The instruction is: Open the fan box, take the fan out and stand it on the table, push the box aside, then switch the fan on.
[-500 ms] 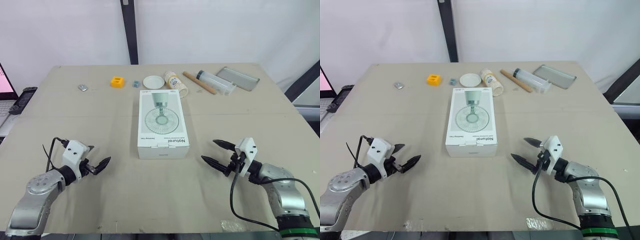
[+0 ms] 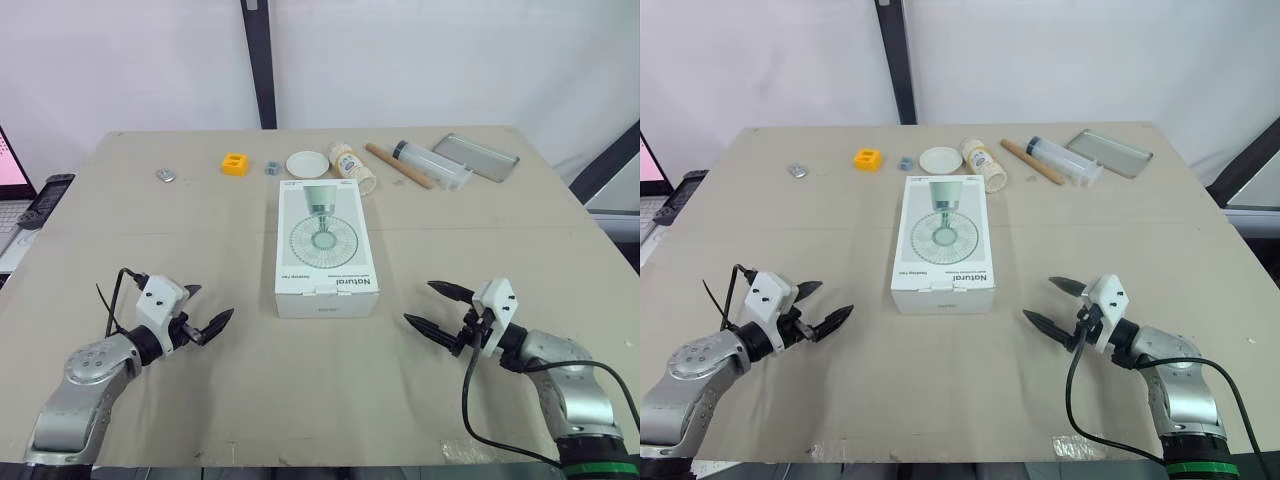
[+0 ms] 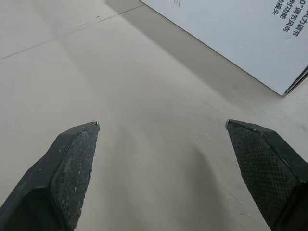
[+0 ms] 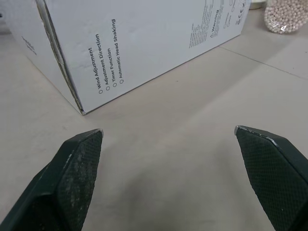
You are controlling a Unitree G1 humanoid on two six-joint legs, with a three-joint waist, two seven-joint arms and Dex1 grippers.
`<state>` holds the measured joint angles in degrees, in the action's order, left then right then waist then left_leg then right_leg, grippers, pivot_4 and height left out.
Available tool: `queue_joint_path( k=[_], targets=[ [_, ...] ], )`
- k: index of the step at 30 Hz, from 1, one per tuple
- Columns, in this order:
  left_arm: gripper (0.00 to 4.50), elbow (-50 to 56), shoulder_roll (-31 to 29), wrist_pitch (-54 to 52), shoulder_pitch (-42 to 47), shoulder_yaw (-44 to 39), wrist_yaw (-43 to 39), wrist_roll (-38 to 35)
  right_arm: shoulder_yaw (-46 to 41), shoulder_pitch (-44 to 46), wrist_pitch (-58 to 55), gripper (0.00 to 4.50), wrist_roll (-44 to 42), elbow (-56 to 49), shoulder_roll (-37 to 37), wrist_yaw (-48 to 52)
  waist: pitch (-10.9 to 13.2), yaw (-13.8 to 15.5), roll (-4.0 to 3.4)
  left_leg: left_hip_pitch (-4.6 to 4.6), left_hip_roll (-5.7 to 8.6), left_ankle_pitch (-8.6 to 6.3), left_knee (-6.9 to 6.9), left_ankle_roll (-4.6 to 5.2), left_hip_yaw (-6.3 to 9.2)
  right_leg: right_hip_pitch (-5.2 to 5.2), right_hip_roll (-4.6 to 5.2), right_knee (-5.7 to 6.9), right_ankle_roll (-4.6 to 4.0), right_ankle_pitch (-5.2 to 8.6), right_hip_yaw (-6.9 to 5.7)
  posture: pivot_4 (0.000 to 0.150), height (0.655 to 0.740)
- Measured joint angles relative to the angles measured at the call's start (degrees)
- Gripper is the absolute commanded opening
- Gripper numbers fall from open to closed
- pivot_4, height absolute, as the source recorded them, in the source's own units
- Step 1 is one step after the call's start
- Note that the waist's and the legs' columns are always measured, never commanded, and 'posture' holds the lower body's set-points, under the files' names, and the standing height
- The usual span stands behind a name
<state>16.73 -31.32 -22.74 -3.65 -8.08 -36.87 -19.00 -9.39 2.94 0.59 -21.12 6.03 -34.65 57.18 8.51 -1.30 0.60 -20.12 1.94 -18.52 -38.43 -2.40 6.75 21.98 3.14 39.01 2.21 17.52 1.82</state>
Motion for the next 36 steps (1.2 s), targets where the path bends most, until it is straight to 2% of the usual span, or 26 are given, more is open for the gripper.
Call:
queue_joint_path(
  k=[7,10,11,12,16,17,21,23,30,32,34,36],
  targets=[
    [4.49,-0.4,0.3,1.4,0.9,0.9,0.7,1.1,0.0,-1.1,-0.2,4.50,-0.1,-2.4,-0.1,-0.5,0.0,0.0,0.00,0.00,0.00,0.00,0.00,0.00,0.01,0.00,0.00,0.00,0.00,0.00,-0.01,0.150,0.7400],
    [3.80,-0.2,1.1,0.2,5.1,0.8,1.9,0.3,-0.2,-0.5,-1.0,4.50,-0.6,-2.6,-0.3,-1.0,0.0,0.1,0.04,-0.05,0.02,0.03,-0.05,-0.04,0.05,-0.02,0.00,0.01,0.00,0.00,-0.06,0.150,0.7400],
    [3.27,0.8,1.1,-0.9,7.6,0.7,1.9,-0.8,-0.6,0.3,-1.2,4.50,-1.1,-3.0,-0.7,-1.0,0.0,0.1,0.03,-0.05,0.03,0.04,-0.06,-0.05,0.05,-0.02,0.01,0.01,0.00,0.00,-0.06,0.150,0.7400],
    [3.03,3.1,1.0,-3.5,10.8,0.8,1.3,-3.5,-1.2,1.2,-1.8,4.50,-1.7,-3.7,-1.7,-0.9,0.0,0.1,0.03,-0.05,0.03,0.08,-0.06,-0.13,0.04,-0.02,0.00,0.01,0.01,0.00,-0.06,0.150,0.7400],
    [1.99,6.4,0.7,-8.7,14.4,2.7,-0.1,-7.3,-2.0,2.9,-3.1,4.50,-3.1,-5.1,-3.1,0.2,0.0,-0.1,0.04,-0.07,-0.01,0.10,-0.02,-0.17,-0.03,0.02,-0.03,-0.02,0.01,0.00,-0.05,0.150,0.7400],
    [1.55,7.2,0.7,-12.6,16.8,4.8,-0.5,-9.3,-1.5,4.2,-4.3,4.50,-3.6,-6.0,-3.7,1.6,0.0,0.0,0.04,-0.10,0.03,0.09,-0.06,-0.16,-0.03,0.02,-0.02,-0.01,0.01,0.00,-0.05,0.150,0.7400],
    [0.27,9.0,0.6,-17.8,20.6,8.5,-1.1,-11.1,0.3,7.6,-6.1,4.50,-5.2,-11.1,-5.2,4.0,0.0,-0.1,0.05,-0.06,0.00,0.10,-0.08,-0.16,-0.04,0.01,-0.16,0.00,0.03,-0.01,-0.07,0.150,0.7400],
    [0.07,8.7,0.7,-18.7,21.3,9.2,-1.0,-11.0,0.9,8.3,-6.8,4.50,-5.6,-12.1,-5.2,4.1,0.0,0.0,0.05,-0.07,0.00,0.10,-0.08,-0.17,-0.04,0.01,-0.19,0.00,0.03,-0.01,-0.07,0.150,0.7400],
    [0.07,6.8,0.8,-20.1,22.9,12.7,-0.6,-9.5,5.3,11.0,-10.6,4.50,-5.3,-17.3,-4.6,2.8,0.1,0.0,0.10,-0.12,0.03,0.11,-0.09,-0.19,0.04,0.03,-0.15,-0.02,0.03,-0.01,-0.07,0.150,0.7400],
    [0.07,6.8,1.0,-20.3,23.3,13.1,-0.4,-9.1,7.1,11.9,-11.5,4.50,-3.9,-18.3,-3.9,1.1,0.1,0.0,0.09,-0.12,0.04,0.13,-0.09,-0.22,0.02,0.03,-0.08,-0.02,0.03,-0.01,-0.07,0.150,0.7400],
    [0.07,6.9,1.9,-21.1,24.5,14.7,0.6,-8.6,13.7,16.4,-14.7,4.50,1.6,-21.4,-1.5,-3.4,0.1,0.0,0.09,-0.12,0.07,0.15,-0.09,-0.26,0.04,0.04,-0.08,-0.01,0.03,-0.01,-0.10,0.150,0.7400],
    [0.07,6.9,2.5,-21.2,24.6,15.1,0.7,-8.5,16.7,18.2,-15.9,4.50,3.7,-22.7,-0.9,-4.2,0.1,0.0,0.09,-0.12,0.08,0.16,-0.09,-0.27,0.06,0.05,-0.08,-0.01,0.03,-0.01,-0.17,0.150,0.7400]
  ],
)
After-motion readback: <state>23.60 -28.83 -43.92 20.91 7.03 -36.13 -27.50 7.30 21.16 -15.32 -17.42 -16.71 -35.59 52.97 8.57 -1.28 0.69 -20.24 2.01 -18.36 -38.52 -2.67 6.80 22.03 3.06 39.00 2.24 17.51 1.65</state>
